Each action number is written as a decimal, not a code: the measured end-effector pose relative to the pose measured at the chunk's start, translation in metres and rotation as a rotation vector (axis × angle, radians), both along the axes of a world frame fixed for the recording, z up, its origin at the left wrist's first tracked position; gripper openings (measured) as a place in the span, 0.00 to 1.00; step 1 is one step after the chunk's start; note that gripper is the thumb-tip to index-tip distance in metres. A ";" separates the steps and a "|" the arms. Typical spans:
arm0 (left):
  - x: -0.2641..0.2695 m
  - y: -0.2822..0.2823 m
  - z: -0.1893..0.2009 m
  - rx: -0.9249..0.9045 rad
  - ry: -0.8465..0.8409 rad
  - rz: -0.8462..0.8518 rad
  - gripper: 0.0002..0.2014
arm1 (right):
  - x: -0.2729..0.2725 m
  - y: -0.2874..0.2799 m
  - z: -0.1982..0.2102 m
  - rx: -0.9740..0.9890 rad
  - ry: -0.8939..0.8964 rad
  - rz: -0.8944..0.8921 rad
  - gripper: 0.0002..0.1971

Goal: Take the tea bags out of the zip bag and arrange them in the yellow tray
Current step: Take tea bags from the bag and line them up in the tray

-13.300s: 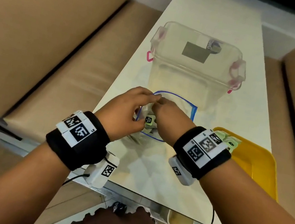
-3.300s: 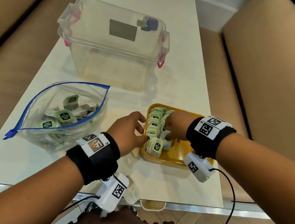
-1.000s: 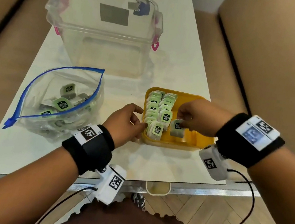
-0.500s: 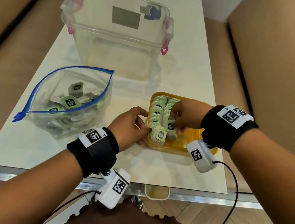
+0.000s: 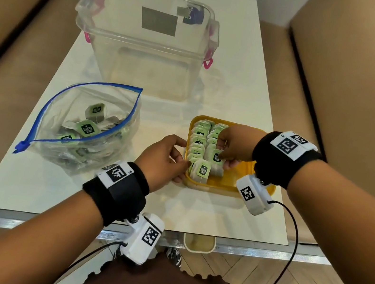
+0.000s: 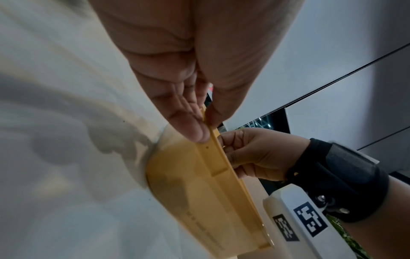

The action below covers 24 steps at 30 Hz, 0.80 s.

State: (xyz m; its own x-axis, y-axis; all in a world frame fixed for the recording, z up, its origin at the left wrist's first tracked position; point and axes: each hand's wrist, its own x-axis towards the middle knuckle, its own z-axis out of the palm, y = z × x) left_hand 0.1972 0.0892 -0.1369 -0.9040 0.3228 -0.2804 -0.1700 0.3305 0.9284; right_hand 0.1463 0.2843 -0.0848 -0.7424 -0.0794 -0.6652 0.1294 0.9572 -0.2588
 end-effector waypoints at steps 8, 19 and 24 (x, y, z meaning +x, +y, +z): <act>0.000 0.000 0.001 -0.009 -0.004 -0.001 0.17 | 0.000 -0.006 -0.002 0.027 0.037 -0.005 0.05; 0.003 -0.014 0.038 -0.134 0.200 -0.044 0.18 | 0.003 -0.007 0.042 0.082 0.319 0.081 0.09; 0.002 -0.046 0.106 -0.140 0.542 0.015 0.12 | 0.012 -0.050 0.084 -0.137 0.479 0.218 0.07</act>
State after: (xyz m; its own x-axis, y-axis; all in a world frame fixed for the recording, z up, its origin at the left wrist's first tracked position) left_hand 0.1991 0.0429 -0.0310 -0.9348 0.3024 0.1865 0.3141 0.4578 0.8317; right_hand 0.1582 0.2340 -0.0007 -0.9168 -0.3273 -0.2288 -0.2312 0.9022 -0.3641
